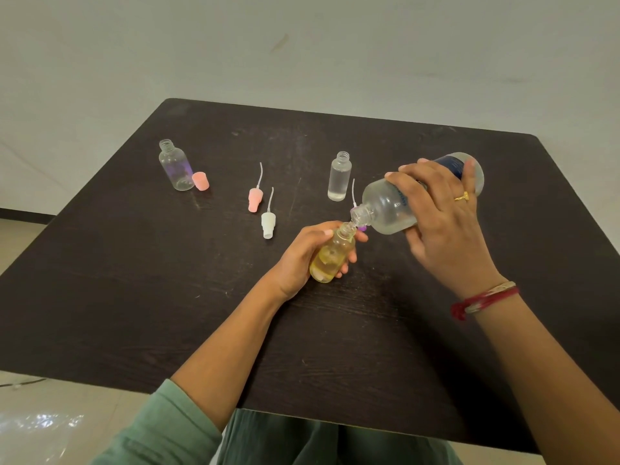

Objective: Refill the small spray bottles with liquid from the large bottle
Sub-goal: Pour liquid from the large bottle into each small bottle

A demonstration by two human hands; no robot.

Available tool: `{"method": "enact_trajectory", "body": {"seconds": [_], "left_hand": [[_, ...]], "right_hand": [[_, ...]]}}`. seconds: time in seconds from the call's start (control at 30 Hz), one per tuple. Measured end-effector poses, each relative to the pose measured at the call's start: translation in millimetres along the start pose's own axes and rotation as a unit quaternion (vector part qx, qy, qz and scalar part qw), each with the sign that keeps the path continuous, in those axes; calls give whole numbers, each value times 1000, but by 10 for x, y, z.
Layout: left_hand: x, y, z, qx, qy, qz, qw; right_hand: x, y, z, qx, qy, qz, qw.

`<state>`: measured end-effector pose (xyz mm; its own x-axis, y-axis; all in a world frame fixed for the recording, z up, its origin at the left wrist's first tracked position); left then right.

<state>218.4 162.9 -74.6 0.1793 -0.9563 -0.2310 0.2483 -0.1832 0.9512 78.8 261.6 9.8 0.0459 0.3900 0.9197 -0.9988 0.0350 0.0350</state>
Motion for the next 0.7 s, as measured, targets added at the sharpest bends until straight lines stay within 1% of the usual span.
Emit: {"method": "enact_trajectory", "body": {"seconds": [0.17,0.47,0.53,0.6,0.7], "left_hand": [[-2,4,1,0,-1,3,1000],[-10,26,-7,5,9,-3,1000],[-4,27,-12,5,14,-14,1000],[1,29,-19,6,20,-23,1000],[5,46,-22,1,33,-40,999]], "right_hand": [[-35,-11,-8,0,-4,13,1000],[-142,17,-39,-19,-28,78,996],[-159,32,-34,-32,-37,111,993],[-185,40,-36,-44,-48,167,984],[-211,49,-53,-63,-42,277,958]]}}
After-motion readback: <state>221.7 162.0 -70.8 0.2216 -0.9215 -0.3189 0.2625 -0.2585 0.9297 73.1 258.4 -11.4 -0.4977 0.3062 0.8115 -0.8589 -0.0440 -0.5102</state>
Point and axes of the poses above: each hand's wrist, its own z-axis towards the middle knuckle, its own x-axis out of the back of the hand, y = z × x, the point moved 4 cm from there along z, towards the middle knuckle, and after that the axes turned 14 degrees about -y, right-handed, at the moved point
